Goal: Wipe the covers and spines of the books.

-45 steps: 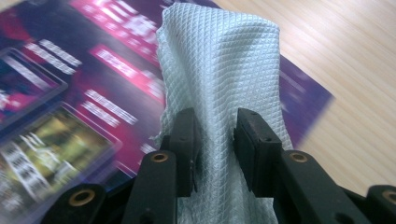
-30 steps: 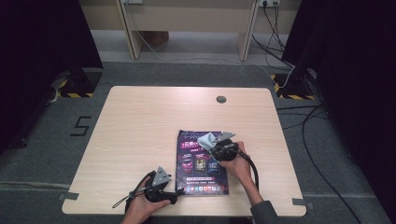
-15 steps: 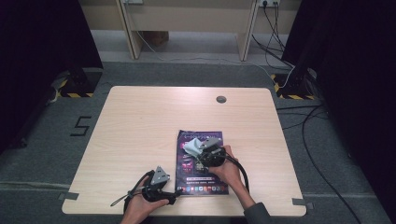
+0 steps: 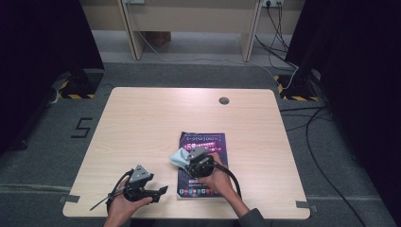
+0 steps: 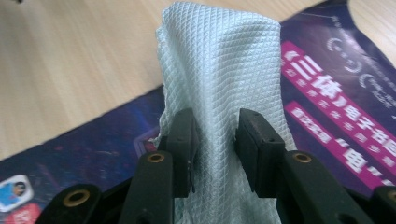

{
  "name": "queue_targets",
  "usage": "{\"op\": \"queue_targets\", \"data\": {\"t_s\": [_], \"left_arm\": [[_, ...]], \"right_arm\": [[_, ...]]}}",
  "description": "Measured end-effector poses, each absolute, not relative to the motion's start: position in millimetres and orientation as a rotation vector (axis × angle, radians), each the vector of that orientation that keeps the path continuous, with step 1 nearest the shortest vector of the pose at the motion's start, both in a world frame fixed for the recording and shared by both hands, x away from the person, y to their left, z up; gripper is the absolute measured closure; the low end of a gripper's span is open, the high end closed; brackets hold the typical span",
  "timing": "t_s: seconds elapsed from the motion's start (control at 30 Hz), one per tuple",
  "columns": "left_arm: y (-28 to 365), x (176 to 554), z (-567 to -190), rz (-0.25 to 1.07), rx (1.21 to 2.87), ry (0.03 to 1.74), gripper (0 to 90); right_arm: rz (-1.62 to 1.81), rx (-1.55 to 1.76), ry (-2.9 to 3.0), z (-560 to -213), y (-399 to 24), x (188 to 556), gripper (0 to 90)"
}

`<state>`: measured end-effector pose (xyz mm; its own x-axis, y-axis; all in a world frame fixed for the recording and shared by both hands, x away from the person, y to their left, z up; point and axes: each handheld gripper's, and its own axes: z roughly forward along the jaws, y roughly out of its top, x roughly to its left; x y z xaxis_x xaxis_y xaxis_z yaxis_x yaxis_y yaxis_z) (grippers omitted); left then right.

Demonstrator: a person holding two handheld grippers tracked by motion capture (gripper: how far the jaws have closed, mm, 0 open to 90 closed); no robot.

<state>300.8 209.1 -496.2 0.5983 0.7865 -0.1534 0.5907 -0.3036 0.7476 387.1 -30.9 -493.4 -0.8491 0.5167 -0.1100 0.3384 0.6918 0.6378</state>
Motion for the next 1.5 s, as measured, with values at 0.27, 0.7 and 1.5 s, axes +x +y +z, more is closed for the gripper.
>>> {"op": "queue_targets", "data": {"t_s": [0.27,0.7,1.5], "left_arm": [[209,302,-499,0.307,2.045,1.099,23.5],[206,302,-499,0.300,2.057,1.084,23.1],[219,309,-497,0.381,2.000,1.159,19.9]], "right_arm": [[0.930,0.705,2.634,-494,-34,388,66.5],[0.786,0.909,2.481,-490,-108,411,66.5],[0.842,0.761,2.588,-491,-68,373,68.6]]}}
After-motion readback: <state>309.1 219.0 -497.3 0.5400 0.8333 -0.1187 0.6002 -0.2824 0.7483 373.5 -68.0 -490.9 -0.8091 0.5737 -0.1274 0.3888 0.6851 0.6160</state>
